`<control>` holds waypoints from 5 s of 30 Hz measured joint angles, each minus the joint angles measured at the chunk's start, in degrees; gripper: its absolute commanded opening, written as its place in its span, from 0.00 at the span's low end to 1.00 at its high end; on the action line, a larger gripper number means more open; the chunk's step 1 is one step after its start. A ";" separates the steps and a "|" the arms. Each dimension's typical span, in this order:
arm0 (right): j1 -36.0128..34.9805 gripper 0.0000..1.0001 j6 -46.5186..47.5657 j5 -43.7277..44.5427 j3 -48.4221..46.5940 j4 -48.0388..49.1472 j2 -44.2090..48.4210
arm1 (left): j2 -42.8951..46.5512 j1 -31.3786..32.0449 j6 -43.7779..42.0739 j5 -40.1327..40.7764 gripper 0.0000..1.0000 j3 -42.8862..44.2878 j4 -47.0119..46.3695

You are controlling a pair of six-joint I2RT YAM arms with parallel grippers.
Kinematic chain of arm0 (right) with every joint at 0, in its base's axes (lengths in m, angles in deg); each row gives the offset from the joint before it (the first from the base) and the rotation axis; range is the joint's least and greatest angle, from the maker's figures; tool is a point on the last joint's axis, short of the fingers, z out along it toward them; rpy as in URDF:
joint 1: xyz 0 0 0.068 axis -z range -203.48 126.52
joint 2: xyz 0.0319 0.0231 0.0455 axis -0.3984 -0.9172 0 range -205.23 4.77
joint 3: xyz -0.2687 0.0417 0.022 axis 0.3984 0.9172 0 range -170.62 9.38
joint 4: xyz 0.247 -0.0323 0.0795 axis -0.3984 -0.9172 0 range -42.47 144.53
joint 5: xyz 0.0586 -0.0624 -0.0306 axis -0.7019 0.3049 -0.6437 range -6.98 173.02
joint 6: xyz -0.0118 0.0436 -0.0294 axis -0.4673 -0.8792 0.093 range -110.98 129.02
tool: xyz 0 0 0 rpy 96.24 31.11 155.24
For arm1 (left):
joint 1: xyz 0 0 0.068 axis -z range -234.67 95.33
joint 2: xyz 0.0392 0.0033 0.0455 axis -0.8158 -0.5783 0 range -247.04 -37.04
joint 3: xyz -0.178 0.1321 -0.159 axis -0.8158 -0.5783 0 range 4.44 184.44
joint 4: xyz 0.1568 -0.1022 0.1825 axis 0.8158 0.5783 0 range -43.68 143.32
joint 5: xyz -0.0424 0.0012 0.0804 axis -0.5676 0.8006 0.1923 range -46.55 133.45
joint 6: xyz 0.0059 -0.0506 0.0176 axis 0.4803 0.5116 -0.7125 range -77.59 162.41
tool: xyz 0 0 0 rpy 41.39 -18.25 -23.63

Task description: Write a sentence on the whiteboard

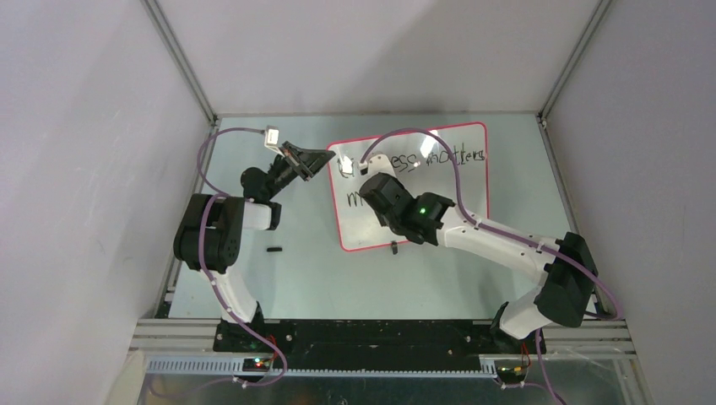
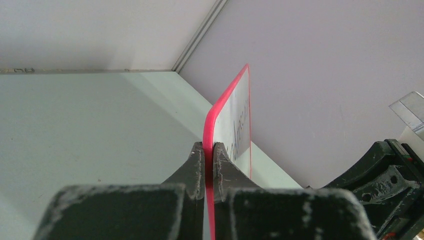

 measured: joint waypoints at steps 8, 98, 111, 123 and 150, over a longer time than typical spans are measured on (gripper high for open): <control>-0.22 0.00 -1.05 -0.31 0.00 -1.77 -0.33 | 0.00 0.00 0.00 0.02 0.00 0.00 0.00; 4.11 0.00 0.66 1.05 -1.62 -1.62 1.29 | 0.00 0.00 0.00 0.02 0.00 0.00 0.00; 2.25 0.00 -1.11 0.74 0.85 -3.80 1.51 | 0.00 0.00 0.00 0.02 0.00 0.00 0.00; 1.44 0.00 -1.86 0.55 2.01 -4.31 1.73 | 0.00 0.00 0.00 0.00 0.00 0.00 0.00; 3.08 0.00 1.01 -0.90 0.70 -3.48 1.75 | 0.00 0.00 0.00 0.02 0.00 0.00 0.00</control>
